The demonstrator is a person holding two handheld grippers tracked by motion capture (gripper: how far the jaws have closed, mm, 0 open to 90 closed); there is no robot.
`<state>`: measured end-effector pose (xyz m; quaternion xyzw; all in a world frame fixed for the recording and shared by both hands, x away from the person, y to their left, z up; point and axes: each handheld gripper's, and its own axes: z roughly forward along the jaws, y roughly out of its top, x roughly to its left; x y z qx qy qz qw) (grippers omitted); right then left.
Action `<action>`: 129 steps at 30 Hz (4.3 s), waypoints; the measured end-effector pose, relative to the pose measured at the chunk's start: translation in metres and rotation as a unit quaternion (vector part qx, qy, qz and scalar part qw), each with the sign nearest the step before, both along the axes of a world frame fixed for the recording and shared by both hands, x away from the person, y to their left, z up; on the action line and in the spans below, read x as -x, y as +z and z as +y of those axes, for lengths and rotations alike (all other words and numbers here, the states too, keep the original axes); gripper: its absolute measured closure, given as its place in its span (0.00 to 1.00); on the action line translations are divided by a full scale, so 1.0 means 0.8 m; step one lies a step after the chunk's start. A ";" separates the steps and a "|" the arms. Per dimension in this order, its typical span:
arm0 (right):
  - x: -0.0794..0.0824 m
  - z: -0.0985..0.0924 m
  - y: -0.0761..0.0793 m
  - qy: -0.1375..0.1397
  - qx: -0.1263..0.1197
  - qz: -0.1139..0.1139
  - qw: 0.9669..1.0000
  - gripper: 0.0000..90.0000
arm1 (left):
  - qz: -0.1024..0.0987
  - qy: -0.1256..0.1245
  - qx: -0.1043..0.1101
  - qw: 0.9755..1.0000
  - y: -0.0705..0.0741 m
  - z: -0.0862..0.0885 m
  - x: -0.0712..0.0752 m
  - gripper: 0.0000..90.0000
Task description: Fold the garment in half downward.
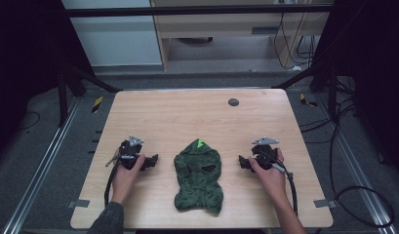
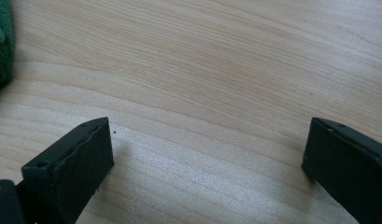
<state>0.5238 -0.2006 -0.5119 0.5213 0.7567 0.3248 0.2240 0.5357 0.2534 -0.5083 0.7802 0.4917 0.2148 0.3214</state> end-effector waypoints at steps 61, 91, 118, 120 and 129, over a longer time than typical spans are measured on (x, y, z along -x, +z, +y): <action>-0.041 0.129 0.028 0.222 -0.001 0.072 0.972 0.64 | 0.068 -0.198 0.000 0.978 0.025 -0.101 -0.014 0.55; -0.053 0.134 0.078 0.259 0.010 0.051 0.964 0.94 | 0.068 -0.213 0.003 0.975 0.062 -0.106 -0.024 0.91; -0.075 0.136 0.124 0.251 0.017 0.013 0.968 0.94 | 0.037 -0.203 -0.001 0.979 0.107 -0.106 -0.047 0.91; -0.077 0.137 0.128 0.249 0.018 0.009 0.968 0.94 | 0.033 -0.202 -0.002 0.979 0.109 -0.106 -0.049 0.90; -0.081 0.138 0.137 0.251 0.026 -0.003 0.968 0.94 | 0.020 -0.200 -0.004 0.980 0.117 -0.107 -0.053 0.90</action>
